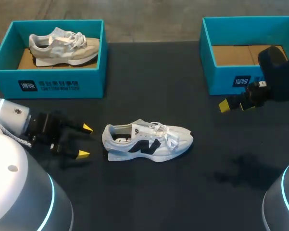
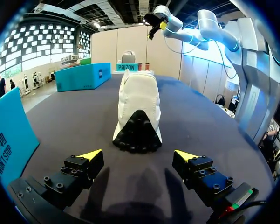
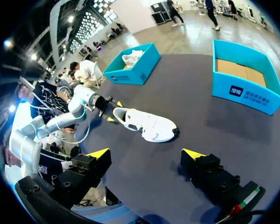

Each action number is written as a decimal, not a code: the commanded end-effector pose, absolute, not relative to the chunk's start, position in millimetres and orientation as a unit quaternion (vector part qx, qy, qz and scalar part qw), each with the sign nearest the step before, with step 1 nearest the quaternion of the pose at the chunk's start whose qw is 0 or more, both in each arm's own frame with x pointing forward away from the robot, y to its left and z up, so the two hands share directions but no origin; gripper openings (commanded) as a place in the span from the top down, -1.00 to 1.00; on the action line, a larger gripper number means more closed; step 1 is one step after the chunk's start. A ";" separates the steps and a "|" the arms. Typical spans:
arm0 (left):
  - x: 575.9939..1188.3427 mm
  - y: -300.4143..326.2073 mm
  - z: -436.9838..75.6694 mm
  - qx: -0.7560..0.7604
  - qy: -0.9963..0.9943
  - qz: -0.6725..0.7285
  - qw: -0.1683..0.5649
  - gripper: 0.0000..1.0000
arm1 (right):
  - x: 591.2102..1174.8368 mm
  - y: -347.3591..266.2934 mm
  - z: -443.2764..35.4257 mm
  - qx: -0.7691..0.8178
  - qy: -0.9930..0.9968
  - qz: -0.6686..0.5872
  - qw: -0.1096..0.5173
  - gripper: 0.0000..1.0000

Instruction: Take the shoe out of the shoebox, open the shoe tongue, remove and reinsert the insole, then place the shoe into the shoebox

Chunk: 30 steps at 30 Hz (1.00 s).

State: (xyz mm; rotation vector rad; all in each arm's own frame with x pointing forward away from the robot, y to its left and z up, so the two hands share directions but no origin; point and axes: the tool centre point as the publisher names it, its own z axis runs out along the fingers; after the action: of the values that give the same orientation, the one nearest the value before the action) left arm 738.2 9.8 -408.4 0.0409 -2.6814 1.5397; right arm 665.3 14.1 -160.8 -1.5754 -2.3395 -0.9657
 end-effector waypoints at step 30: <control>740.6 -11.1 -406.8 0.005 -0.846 0.532 0.034 -1.00 | 666.1 15.0 -161.9 -0.527 -0.782 -0.322 0.080 -1.00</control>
State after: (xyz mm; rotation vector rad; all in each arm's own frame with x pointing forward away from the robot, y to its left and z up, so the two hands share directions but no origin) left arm 736.4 -7.6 -400.7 0.0222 -2.6157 1.6226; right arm 665.3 14.1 -160.8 -1.5754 -2.3395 -0.9657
